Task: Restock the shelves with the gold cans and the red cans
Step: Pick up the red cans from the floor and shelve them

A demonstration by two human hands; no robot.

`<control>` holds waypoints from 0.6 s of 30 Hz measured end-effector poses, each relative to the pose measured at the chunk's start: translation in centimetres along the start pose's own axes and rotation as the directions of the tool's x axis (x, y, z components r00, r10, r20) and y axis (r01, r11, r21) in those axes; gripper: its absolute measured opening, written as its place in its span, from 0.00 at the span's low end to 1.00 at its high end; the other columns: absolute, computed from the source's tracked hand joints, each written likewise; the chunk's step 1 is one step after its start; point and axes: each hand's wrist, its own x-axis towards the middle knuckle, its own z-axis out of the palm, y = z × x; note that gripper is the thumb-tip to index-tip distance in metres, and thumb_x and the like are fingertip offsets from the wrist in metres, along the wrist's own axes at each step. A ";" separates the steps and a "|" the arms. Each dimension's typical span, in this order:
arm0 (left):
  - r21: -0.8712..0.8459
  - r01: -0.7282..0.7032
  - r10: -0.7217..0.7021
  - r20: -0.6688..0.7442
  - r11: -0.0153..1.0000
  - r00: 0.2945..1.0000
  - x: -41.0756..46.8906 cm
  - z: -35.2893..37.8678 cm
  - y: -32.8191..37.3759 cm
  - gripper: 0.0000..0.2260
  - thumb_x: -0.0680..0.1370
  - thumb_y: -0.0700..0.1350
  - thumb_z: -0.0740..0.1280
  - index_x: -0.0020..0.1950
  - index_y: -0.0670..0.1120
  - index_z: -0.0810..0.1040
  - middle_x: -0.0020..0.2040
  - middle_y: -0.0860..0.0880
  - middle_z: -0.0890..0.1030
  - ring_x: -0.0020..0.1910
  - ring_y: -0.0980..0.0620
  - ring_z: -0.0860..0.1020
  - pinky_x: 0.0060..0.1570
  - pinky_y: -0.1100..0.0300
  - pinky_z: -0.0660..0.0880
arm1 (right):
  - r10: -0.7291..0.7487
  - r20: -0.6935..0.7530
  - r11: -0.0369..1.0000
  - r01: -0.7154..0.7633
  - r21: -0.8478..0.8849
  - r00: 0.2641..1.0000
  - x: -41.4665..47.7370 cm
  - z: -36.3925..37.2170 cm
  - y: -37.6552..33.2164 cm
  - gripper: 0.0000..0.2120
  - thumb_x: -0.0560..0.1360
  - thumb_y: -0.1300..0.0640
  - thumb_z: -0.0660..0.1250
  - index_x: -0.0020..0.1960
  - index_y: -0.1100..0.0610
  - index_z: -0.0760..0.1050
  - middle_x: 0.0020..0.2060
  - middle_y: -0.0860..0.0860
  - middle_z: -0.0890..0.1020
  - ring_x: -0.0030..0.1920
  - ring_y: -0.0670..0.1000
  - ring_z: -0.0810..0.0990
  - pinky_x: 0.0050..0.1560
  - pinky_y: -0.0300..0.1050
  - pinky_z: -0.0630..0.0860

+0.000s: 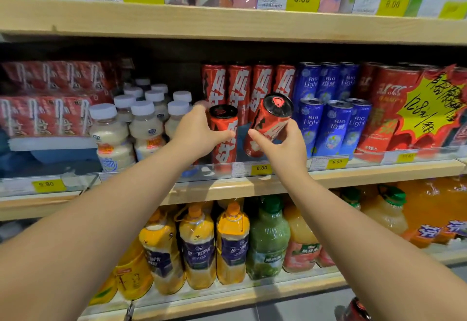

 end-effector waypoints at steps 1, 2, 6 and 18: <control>0.014 -0.013 0.013 -0.004 1.000 1.000 0.0 0.0 0.1 0.32 0.67 0.52 0.76 0.66 0.48 0.66 0.57 0.50 0.78 0.48 0.56 0.75 0.40 0.64 0.71 | 0.005 0.016 0.999 -0.004 -0.036 1.000 0.2 0.2 0.0 0.23 0.63 0.34 0.71 0.51 0.44 0.71 0.50 0.43 0.79 0.51 0.44 0.76 0.48 0.44 0.74; 0.037 -0.035 0.035 0.001 0.999 0.999 0.1 -0.1 0.2 0.32 0.69 0.51 0.75 0.68 0.49 0.63 0.56 0.50 0.78 0.47 0.55 0.76 0.39 0.63 0.72 | 0.009 0.031 0.997 -0.006 -0.074 0.999 0.4 0.5 -0.1 0.23 0.63 0.33 0.70 0.50 0.44 0.71 0.49 0.43 0.79 0.50 0.45 0.77 0.46 0.45 0.74; 0.213 -0.123 0.118 0.036 0.969 0.992 0.3 -0.5 0.8 0.22 0.73 0.49 0.71 0.64 0.50 0.67 0.53 0.47 0.80 0.46 0.50 0.78 0.41 0.56 0.77 | 0.054 0.078 0.965 -0.031 -0.261 0.995 1.3 1.7 -0.4 0.28 0.62 0.28 0.68 0.46 0.50 0.69 0.45 0.46 0.78 0.45 0.50 0.77 0.45 0.52 0.75; 0.394 -0.220 0.243 -0.009 0.892 0.970 -0.2 -1.2 1.1 0.16 0.73 0.48 0.70 0.59 0.51 0.71 0.59 0.47 0.76 0.52 0.49 0.76 0.40 0.58 0.67 | 0.116 0.152 0.935 -0.055 -0.352 0.982 1.9 2.6 0.4 0.34 0.60 0.23 0.63 0.54 0.48 0.72 0.51 0.47 0.80 0.53 0.51 0.79 0.56 0.58 0.74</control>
